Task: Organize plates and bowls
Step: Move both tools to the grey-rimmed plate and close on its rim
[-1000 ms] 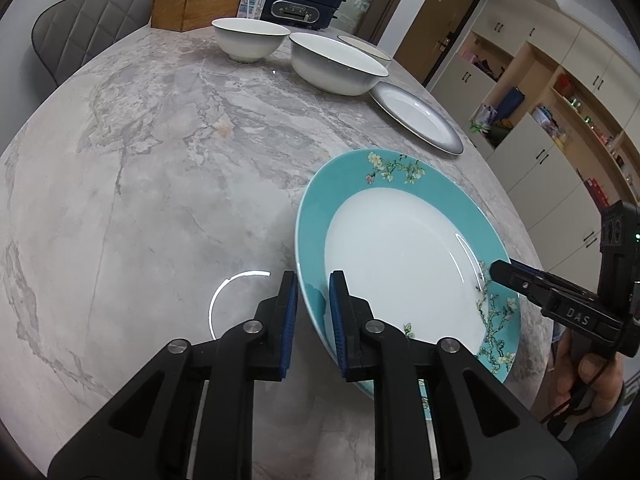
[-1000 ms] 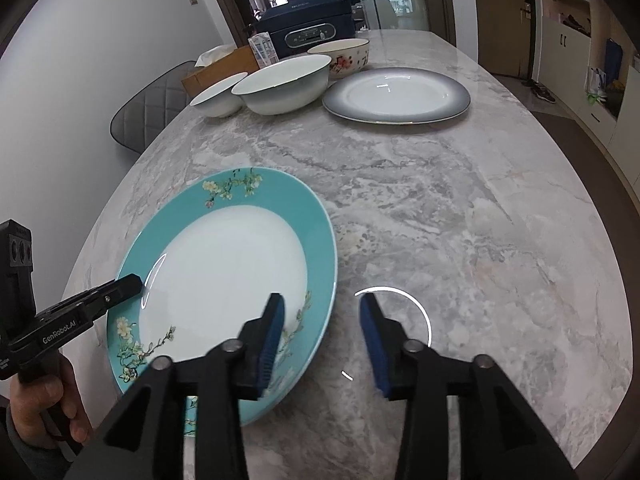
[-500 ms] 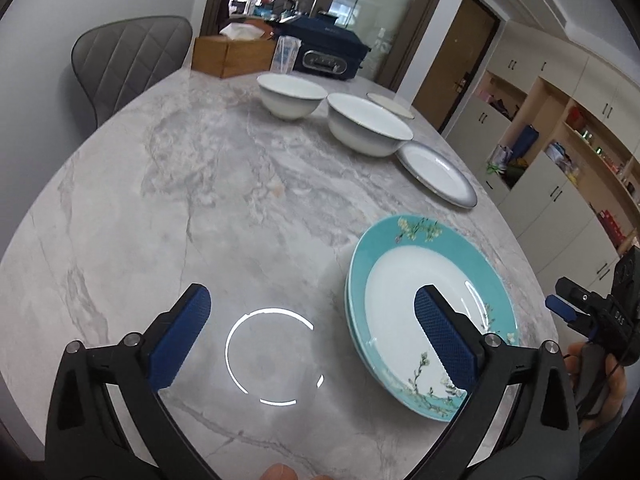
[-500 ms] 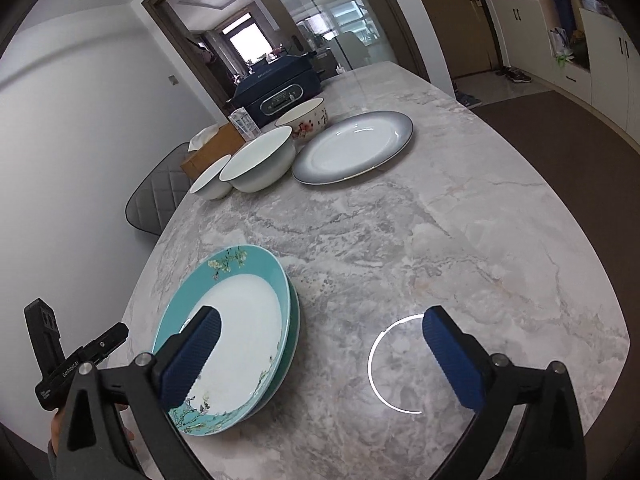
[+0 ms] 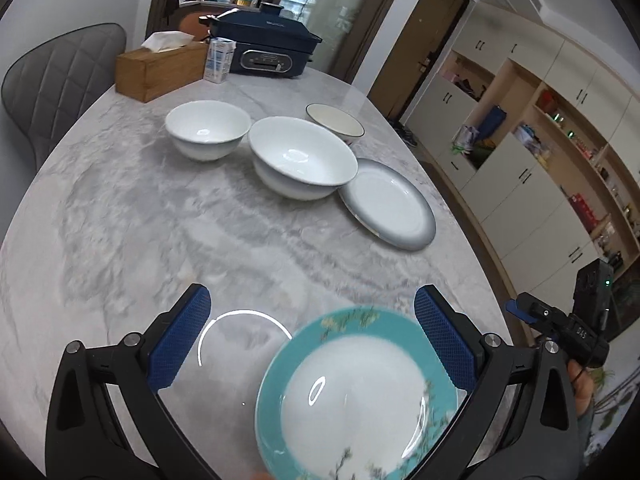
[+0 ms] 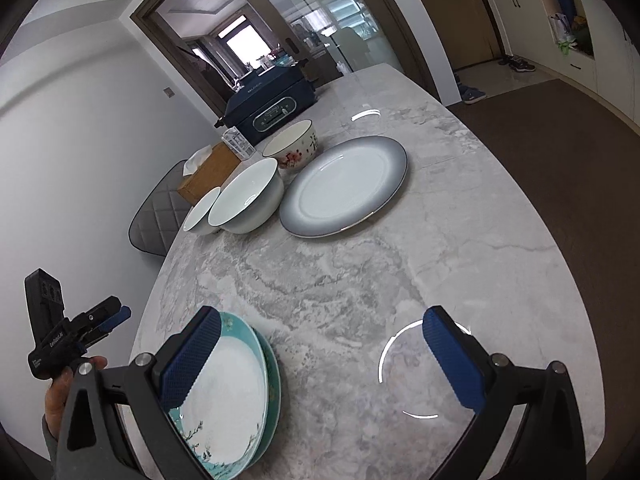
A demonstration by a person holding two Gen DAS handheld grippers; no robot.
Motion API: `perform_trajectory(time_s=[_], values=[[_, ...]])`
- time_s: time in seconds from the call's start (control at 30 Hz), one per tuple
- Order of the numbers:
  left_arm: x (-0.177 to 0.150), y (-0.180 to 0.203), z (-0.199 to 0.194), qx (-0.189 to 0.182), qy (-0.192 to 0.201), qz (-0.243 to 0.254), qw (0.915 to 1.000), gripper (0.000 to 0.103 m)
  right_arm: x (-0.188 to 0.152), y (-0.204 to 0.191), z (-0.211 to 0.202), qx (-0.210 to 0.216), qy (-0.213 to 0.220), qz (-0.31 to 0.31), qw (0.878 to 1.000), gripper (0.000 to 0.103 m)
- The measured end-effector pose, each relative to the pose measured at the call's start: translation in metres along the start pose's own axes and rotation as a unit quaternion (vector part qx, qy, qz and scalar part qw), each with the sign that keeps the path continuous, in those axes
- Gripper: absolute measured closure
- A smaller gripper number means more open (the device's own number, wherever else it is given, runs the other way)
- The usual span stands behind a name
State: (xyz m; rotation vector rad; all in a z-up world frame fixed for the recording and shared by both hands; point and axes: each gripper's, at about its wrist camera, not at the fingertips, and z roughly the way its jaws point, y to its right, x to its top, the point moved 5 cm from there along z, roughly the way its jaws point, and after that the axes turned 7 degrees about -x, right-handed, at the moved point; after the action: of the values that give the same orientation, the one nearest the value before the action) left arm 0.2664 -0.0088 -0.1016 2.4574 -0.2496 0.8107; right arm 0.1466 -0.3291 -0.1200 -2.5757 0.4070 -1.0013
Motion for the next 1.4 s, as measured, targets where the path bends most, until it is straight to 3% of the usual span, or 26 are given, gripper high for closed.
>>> perform_trajectory(time_s=[0.27,0.47,0.57,0.67,0.8,1.17,1.4], values=[[0.054,0.022,0.087,0.02,-0.051,0.015,0.9984,0.0,0.078,0.018,0.04,0.017,-0.029,0.002,0.999,0.0],[0.069,0.032,0.15,0.036,-0.087,0.024,0.9953,0.001,0.13,0.052,0.088,0.026,-0.069,0.029,0.997,0.0],[0.072,0.039,0.176,0.022,-0.101,0.013,0.9946,0.002,0.145,0.068,0.116,0.039,-0.096,0.054,0.993,0.001],[0.075,0.047,0.198,0.006,-0.114,0.011,0.9934,0.004,0.153,0.079,0.14,0.045,-0.118,0.069,0.99,0.005],[0.075,0.046,0.219,0.013,-0.128,0.004,0.9917,0.004,0.156,0.083,0.157,0.064,-0.129,0.08,0.986,0.005],[0.069,0.03,0.222,0.029,-0.147,-0.029,0.9883,0.004,0.157,0.088,0.172,0.092,-0.145,0.097,0.98,0.005],[0.064,0.023,0.245,0.013,-0.169,-0.059,0.9837,0.004,0.158,0.091,0.177,0.106,-0.15,0.101,0.978,0.005]])
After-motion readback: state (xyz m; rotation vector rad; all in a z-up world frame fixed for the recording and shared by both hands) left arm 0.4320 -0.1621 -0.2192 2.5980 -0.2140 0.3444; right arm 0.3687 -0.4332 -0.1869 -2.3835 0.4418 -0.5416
